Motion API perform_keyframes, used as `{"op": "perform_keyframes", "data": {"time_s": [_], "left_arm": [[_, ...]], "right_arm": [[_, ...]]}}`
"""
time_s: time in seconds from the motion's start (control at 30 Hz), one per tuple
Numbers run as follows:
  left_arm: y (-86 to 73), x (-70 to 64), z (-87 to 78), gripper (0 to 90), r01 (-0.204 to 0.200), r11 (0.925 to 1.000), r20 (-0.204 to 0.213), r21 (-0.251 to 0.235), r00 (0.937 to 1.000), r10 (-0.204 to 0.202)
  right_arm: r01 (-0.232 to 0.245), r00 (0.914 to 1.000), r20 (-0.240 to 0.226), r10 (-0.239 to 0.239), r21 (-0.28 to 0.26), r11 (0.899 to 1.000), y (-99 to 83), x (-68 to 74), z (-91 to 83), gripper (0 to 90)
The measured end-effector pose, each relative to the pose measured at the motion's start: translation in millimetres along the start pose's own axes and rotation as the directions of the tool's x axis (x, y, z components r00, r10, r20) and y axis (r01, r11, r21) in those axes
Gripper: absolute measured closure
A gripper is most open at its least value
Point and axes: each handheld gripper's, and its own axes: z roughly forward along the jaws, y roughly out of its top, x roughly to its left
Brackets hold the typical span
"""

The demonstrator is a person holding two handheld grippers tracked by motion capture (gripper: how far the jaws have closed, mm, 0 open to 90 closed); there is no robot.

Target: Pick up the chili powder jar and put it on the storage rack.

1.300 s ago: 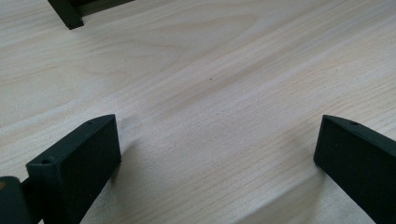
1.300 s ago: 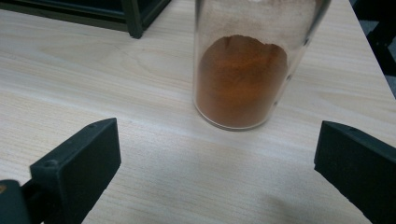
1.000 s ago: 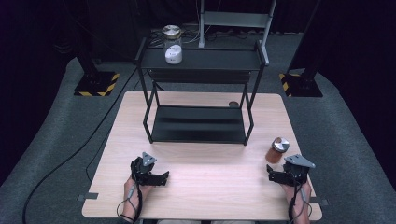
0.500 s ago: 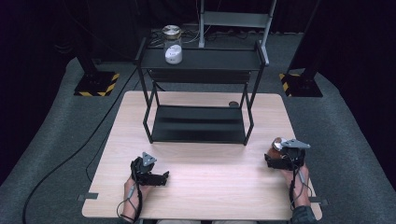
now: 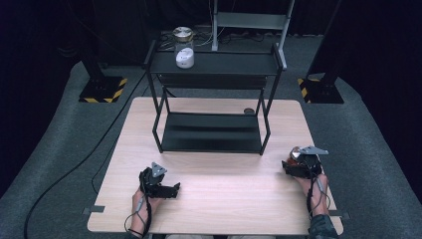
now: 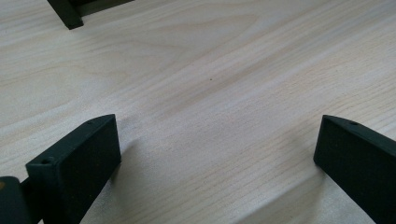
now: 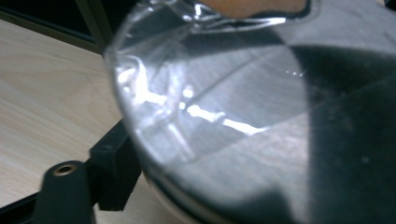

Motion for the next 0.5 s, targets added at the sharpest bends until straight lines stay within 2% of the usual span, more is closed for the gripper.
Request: {"op": "perform_keyframes", "data": {"time_s": [0.07, 0.2, 0.4, 0.5], "left_arm": [[0.0, 0.0, 0.0, 0.1, 0.000, 1.0000, 0.000, 0.000, 1.0000, 0.000], [-0.4, -0.3, 0.1, 0.1, 0.003, 1.0000, 0.000, -0.002, 1.0000, -0.003], [0.0, 0.0, 0.0, 0.1, 0.000, 1.0000, 0.000, 0.000, 1.0000, 0.000], [0.0, 0.0, 0.0, 0.1, 0.000, 1.0000, 0.000, 0.000, 1.0000, 0.000]], "right_arm": [[-0.009, 1.0000, 0.003, 0.009, 0.001, 1.000, -0.6, 0.2, 0.3, 29.1], [-0.022, 0.9997, -0.002, 0.022, -0.005, 1.000, -2.2, -0.9, -0.3, 29.9], [-0.009, 1.0000, -0.002, 0.009, 0.000, 1.000, -0.4, 0.6, -0.7, 30.5], [-0.009, 0.9998, -0.016, 0.009, 0.016, 1.000, 3.4, -2.4, -1.4, 30.5]]}}
